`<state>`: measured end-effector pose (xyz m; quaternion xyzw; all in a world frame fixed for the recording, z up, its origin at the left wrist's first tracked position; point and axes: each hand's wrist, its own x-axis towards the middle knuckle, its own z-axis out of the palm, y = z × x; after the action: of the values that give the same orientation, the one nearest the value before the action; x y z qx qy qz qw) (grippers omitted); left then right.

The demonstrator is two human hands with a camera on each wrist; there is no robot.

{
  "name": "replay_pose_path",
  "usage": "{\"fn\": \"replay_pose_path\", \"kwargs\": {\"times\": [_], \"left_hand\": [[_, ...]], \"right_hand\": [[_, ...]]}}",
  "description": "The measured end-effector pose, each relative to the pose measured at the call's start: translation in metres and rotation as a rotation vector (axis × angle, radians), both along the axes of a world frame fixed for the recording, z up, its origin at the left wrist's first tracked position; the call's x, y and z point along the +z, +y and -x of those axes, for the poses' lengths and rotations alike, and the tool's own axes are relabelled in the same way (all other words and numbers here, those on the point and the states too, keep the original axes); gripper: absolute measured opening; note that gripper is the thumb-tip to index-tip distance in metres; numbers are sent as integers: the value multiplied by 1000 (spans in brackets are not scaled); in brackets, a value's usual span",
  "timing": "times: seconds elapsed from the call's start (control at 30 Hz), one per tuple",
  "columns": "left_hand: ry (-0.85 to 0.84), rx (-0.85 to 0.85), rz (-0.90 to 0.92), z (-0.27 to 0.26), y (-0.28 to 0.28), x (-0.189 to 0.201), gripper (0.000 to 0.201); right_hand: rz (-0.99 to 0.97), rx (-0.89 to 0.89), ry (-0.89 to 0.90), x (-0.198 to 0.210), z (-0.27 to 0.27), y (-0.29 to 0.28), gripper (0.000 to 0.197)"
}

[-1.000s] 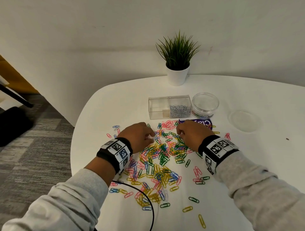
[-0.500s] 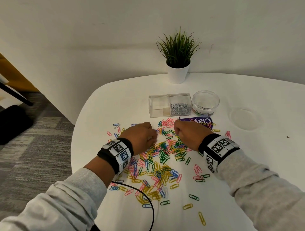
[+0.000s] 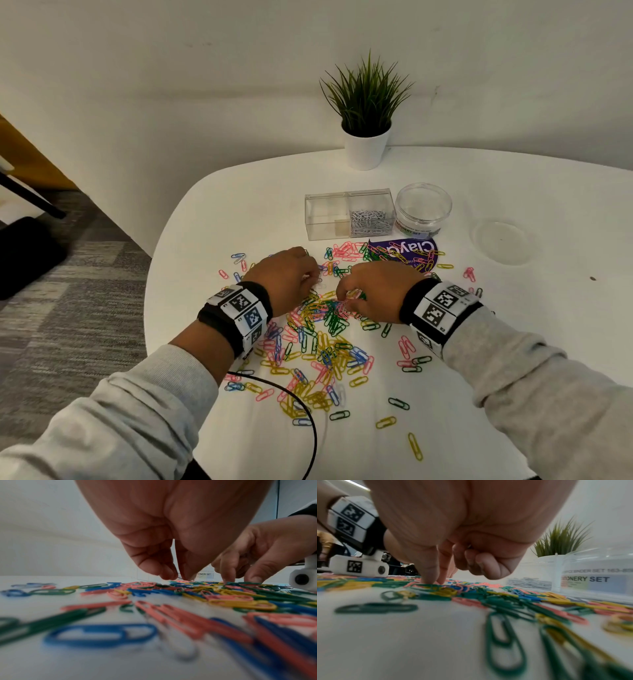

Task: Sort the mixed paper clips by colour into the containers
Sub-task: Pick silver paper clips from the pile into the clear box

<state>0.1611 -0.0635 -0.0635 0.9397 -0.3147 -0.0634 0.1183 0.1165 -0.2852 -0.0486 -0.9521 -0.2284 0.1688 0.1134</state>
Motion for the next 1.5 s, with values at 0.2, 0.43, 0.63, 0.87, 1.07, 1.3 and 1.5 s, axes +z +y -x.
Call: {"fn": "replay_pose_path", "kwargs": {"times": [0.2,0.43,0.63,0.87,1.07,1.3,1.5], "left_hand": [[45,56,-35,5,5,5,21],[-42,24,-45,11,-3,2,16],[-110,-22,-118,13,-12,4,17],[-54,41,-24,9,-4,5,11],[35,11,-61,14,-6,10,39],[20,-157,-73,20,-11,12,32],[-2,-201,-134,21,-13,9,35]], "right_hand": [[-36,-44,-23,2,-2,-5,9],[-90,-2,-15,9,7,7,20],[-94,-37,11,5,5,11,16],[-655,-450,204,2,-5,-6,13],[-501,-507,120,2,-17,-19,10],[-236,-315,23,8,-8,-8,7],[-54,-177,65,-4,-4,10,12]]}}
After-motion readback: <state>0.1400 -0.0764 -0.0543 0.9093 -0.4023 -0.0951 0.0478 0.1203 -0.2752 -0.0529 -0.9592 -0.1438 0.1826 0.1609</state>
